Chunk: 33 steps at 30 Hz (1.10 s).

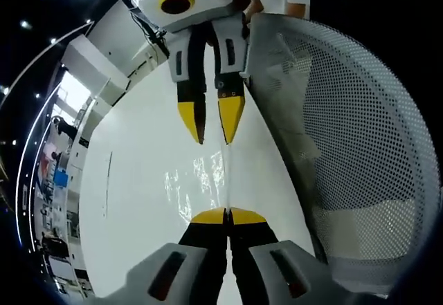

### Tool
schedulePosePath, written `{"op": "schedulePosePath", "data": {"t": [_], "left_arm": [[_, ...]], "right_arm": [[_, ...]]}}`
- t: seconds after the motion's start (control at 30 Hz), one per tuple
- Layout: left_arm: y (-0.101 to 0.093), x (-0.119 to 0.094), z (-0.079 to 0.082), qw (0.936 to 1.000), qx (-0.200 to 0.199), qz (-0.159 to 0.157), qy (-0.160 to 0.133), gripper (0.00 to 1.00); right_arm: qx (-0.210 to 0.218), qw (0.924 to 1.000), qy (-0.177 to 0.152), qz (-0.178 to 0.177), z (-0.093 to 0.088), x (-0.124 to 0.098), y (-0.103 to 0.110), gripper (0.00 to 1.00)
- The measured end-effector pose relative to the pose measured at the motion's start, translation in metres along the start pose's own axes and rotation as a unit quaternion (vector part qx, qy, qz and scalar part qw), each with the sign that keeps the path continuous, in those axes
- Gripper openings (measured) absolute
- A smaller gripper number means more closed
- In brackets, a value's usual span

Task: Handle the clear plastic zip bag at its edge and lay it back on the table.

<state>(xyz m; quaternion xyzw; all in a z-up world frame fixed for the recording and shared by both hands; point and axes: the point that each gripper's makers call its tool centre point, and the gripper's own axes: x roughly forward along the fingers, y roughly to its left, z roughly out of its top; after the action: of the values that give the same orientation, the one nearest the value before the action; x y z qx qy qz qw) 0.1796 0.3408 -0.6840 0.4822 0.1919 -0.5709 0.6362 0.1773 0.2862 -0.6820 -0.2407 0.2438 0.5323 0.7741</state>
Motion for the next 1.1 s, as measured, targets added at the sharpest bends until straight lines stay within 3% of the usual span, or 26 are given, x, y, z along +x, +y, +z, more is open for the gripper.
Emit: {"op": "schedulePosePath", "data": {"t": [0.3,0.5,0.63,0.7,0.77,0.87,1.1], "left_arm": [[0.001,-0.001,-0.003,0.9999,0.009,0.004,0.001,0.00],[-0.001,-0.003,0.001,0.9999,0.014,0.001,-0.004,0.00],[-0.001,-0.004,0.003,0.9998,0.007,0.005,-0.016,0.00],[0.001,-0.004,0.002,0.9998,0.000,0.009,-0.016,0.00],[0.010,-0.003,-0.005,0.9983,-0.045,0.034,-0.014,0.00],[0.012,-0.005,-0.006,0.9925,-0.114,0.035,-0.027,0.00],[0.023,-0.015,-0.015,0.9699,-0.228,0.078,-0.035,0.17]], "right_arm": [[0.003,0.9998,-0.013,0.012,0.012,0.000,0.004,0.15],[0.000,0.9998,0.003,0.020,0.005,0.007,0.008,0.14],[0.001,0.9995,0.010,0.030,0.001,0.013,0.013,0.08],[0.006,0.9993,0.011,0.036,0.000,0.016,0.016,0.00],[0.010,0.9993,0.005,0.035,0.001,0.018,0.017,0.00],[0.019,0.9994,0.001,0.027,0.003,0.021,0.014,0.00],[0.021,0.9997,0.006,0.009,-0.003,0.025,0.005,0.00]]}}
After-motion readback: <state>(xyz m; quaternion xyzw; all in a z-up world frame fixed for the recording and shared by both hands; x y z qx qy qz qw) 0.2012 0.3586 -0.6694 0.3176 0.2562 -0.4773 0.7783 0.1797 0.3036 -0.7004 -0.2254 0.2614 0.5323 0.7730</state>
